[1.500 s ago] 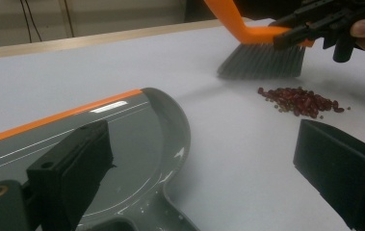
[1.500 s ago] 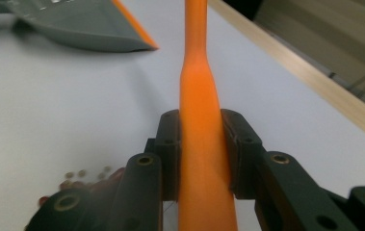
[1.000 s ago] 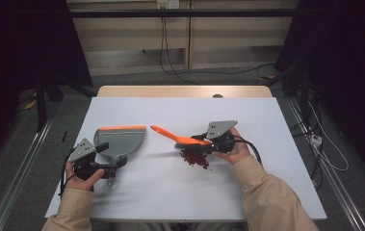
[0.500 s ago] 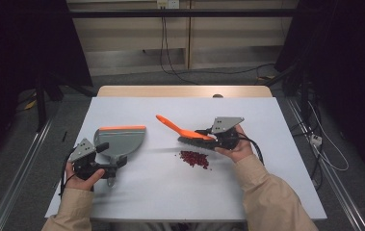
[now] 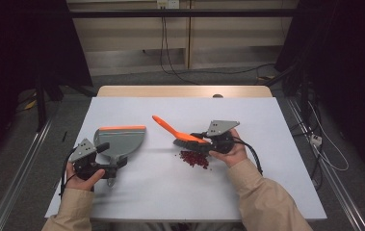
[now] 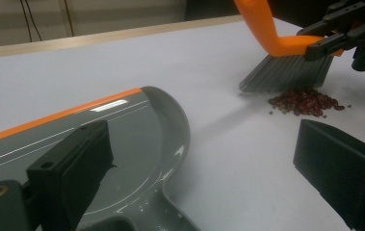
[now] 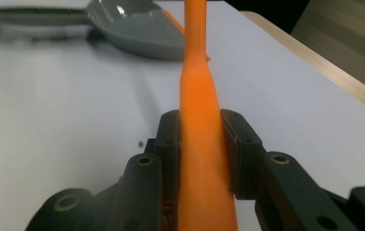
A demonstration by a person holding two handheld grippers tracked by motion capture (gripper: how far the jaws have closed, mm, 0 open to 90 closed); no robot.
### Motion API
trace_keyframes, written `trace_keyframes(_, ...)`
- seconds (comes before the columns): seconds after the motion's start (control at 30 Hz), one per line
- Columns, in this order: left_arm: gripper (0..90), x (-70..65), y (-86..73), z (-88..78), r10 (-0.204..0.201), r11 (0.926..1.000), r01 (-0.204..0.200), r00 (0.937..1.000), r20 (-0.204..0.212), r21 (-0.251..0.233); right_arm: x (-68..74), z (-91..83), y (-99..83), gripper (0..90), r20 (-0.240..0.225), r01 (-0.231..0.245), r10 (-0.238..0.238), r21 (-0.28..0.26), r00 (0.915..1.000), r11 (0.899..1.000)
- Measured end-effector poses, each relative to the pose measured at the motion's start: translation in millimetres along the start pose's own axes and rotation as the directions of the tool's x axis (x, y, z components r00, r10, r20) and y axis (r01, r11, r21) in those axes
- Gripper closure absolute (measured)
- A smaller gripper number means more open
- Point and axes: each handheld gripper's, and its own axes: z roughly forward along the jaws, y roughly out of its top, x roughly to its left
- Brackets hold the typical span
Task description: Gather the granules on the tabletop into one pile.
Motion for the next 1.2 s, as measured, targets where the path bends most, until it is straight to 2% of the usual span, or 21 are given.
trace_keyframes(0.1,6.1,-0.2,0.0,0.2,0.002,1.0,-0.002,1.0,0.001,0.001,0.2,-3.3,4.1,71.4,0.024,0.017,-0.017,0.003,0.9996,1.0)
trace_keyframes(0.2,6.1,-0.3,-0.1,0.2,0.002,1.0,-0.002,1.0,0.001,0.001,0.1,-10.3,5.1,71.4,0.034,-0.004,0.004,-0.018,0.9994,1.0)
trace_keyframes(0.37,6.1,-0.6,-0.1,0.4,0.001,1.0,-0.001,1.0,0.001,0.001,7.7,-24.0,7.0,71.4,0.068,-0.029,0.031,-0.032,0.9972,0.999)
trace_keyframes(0.57,6.1,-1.0,0.1,0.1,0.004,1.0,-0.004,1.0,0.003,-0.001,30.7,-40.5,0.5,71.4,0.096,-0.096,0.105,-0.095,0.9898,0.991)
trace_keyframes(0.63,6.1,-1.2,0.1,0.4,0.005,1.0,-0.005,1.0,0.004,0.001,39.6,-43.9,-4.9,71.4,0.085,-0.116,0.127,-0.123,0.9882,0.986)
trace_keyframes(0.77,6.1,-2.5,0.1,2.1,0.009,0.9999,-0.009,0.9999,0.007,0.007,52.0,-41.1,-15.2,71.4,0.094,-0.097,0.109,-0.122,0.9897,0.988)
trace_keyframes(0.9,6.1,-3.2,0.6,2.4,0.011,0.9999,-0.011,0.9999,0.007,0.007,49.2,-31.7,-22.0,71.4,0.083,-0.104,0.114,-0.112,0.9901,0.988)
trace_keyframes(1.07,6.1,-2.0,0.2,2.9,0.009,0.9999,-0.009,0.9999,0.006,0.007,42.1,-20.1,-16.5,71.4,0.099,-0.098,0.111,-0.129,0.9888,0.987)
trace_keyframes(1.2,6.1,-1.7,0.4,1.5,0.009,1.0,-0.009,0.9999,0.005,0.003,37.6,-15.0,-11.9,71.4,0.086,-0.112,0.126,-0.153,0.9883,0.982)
